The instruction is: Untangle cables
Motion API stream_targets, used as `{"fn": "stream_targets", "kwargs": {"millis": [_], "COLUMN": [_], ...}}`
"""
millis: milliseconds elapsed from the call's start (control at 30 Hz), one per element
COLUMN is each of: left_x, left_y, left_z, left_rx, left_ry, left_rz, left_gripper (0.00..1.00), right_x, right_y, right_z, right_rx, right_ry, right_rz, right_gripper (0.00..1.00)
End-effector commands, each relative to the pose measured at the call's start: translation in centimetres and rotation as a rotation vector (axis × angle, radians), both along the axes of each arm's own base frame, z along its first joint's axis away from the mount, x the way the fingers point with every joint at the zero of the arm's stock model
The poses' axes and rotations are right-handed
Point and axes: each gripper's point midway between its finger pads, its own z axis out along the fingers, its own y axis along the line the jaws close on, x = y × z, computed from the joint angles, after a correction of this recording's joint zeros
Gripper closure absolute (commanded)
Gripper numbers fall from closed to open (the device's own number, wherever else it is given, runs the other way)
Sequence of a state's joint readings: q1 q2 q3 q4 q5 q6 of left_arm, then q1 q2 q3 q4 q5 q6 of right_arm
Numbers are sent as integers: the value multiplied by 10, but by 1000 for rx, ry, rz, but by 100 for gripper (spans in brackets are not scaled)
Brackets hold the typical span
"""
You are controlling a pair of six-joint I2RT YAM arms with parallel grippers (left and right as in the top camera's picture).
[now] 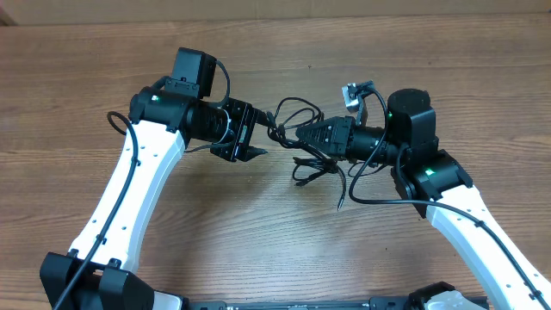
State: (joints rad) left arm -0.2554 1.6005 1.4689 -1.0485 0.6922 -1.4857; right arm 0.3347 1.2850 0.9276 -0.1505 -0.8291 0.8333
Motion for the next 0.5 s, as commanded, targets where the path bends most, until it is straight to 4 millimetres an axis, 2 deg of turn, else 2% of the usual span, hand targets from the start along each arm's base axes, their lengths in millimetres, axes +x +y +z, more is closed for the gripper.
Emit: {"fn": "stream_targets", "kwargs": {"millis": [0,100,233,300,467], "left_x": [0,-1,-4,-5,-4], "left_y": [-6,-7,-12,-14,-14], "left_z": [11,11,11,11,11], "left_rx": [-11,-12,-10,-10,-11], "left_ry": [-42,-43,-45,-46,-47], "left_rz": [-32,-36,-53,-56,-55], "left_gripper": [61,63,57,56,69], "right_x": [-3,-4,-8,-10,-10], "right_y": [4,5,9,11,12], "right_z": [10,10,10,10,10], "right_rx": [20,21,21,21,22], "right_ry": [-18,-16,-16,-16,-16], "right_rz": [27,33,48,55,57], "right_gripper": [96,96,96,96,96]}}
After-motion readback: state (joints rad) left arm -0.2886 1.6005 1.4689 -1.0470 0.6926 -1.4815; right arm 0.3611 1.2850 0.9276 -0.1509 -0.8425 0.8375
